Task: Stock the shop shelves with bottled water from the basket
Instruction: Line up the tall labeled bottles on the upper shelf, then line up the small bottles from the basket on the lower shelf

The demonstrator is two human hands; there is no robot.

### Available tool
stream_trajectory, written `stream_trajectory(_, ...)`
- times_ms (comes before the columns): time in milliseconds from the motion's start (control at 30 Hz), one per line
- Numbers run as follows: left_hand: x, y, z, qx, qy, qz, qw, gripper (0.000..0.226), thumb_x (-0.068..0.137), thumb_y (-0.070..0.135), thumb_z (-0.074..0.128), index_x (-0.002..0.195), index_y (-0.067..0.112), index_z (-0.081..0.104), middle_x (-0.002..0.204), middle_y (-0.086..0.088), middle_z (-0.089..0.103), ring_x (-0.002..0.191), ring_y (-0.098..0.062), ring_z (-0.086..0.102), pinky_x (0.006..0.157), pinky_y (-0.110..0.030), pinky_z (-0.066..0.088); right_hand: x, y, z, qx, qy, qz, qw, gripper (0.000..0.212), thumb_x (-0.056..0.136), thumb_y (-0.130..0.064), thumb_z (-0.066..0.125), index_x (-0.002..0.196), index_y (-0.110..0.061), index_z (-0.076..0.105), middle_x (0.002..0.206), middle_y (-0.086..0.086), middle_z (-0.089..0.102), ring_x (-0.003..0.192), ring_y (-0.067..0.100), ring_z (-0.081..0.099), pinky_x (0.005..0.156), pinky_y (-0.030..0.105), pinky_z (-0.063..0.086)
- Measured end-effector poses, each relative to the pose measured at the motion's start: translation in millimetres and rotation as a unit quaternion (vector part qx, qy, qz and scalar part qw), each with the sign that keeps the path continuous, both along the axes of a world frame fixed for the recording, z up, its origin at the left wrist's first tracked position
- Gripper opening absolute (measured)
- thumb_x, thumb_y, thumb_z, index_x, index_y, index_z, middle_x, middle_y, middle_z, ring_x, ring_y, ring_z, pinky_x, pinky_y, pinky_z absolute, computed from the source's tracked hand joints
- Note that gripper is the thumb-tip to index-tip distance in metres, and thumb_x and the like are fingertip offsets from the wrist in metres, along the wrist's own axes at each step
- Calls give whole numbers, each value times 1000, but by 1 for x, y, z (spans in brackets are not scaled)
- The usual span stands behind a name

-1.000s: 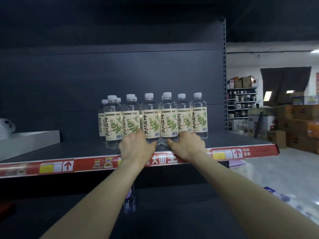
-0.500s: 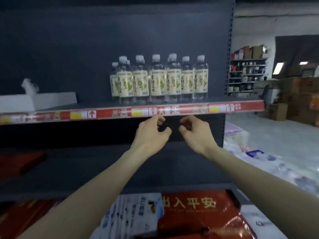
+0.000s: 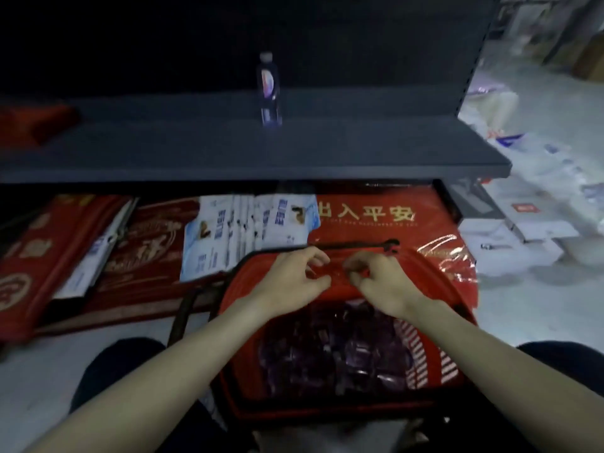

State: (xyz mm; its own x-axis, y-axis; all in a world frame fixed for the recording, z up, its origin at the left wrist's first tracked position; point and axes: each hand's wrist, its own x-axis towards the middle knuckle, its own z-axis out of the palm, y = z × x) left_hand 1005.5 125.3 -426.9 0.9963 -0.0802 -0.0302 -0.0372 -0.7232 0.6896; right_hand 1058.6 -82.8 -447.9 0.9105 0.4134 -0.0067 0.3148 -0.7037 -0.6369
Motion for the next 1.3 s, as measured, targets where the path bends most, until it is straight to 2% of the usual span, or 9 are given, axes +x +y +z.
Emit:
stream_trajectory(133,-8,13,-51,2,52,20,998,30,90,33,70,120,30,71,116,14,72,113,1,64,101,-15,47,3,0,-34,-40,35,6,999,22,90,-18,69,110,-23,76,108,-8,77,107,10,69,89,14,41)
stream_trajectory(267,-12,26,-85,-3,84,74,994,21,92,22,71,111,29,74,109,12,75,109,-2,67,93,-10,42,13,-9,-42,-42,55,-22,997,16,93,-23,69,107,-28,76,90,-18,73,93,4,66,83,13,42)
stream_trajectory(433,6,20,-85,11,130,41,991,26,96,25,68,121,24,72,119,9,72,101,-11,71,70,-2,43,20,-38,-71,-146,105,-66,981,32,85,-46,58,106,-29,75,92,0,74,89,28,71,84,38,59)
stream_trajectory(600,28,-6,-89,70,200,-42,976,35,95,32,70,129,23,69,126,1,69,113,-15,65,93,-26,50,23,-64,-101,-183,139,-109,967,40,89,-55,56,102,-18,68,87,6,71,76,28,68,75,41,60)
stream_trajectory(767,39,-52,-115,134,200,-117,963,54,94,29,66,147,24,53,146,-6,53,136,-26,49,109,-39,46,26,-76,-127,-238,205,-116,942,30,94,-27,60,111,-6,72,112,20,73,101,40,68,78,36,51)
stream_trajectory(1000,41,-94,-173,197,245,-153,937,81,95,52,65,161,22,29,158,-8,37,145,-33,37,114,-53,42,40,-83,-161,-276,311,-39,909,46,97,-33,56,137,-11,61,136,15,64,125,35,61,98,37,49)
stream_trajectory(1100,27,-100,-196,262,184,-155,935,90,89,49,69,162,34,19,157,-9,25,147,-32,24,111,-56,42,42,-87,-165,-291,334,-42,896,36,103,-18,55,135,-4,62,135,18,64,127,36,60,90,34,45)
stream_trajectory(1200,18,-109,-206,286,37,-225,931,67,85,31,71,147,26,46,145,-11,38,135,-31,37,104,-45,43,48,-86,-179,-287,329,-39,899,39,102,-16,55,138,-1,59,139,21,61,129,38,58,92,35,45)
stream_trajectory(1300,18,-118,-206,280,32,-245,927,46,89,33,68,130,14,59,131,-12,49,122,-32,49,94,-41,46,53,-79,-182,-258,324,-62,908,47,102,-17,55,145,1,52,146,23,54,136,40,52,99,37,44)
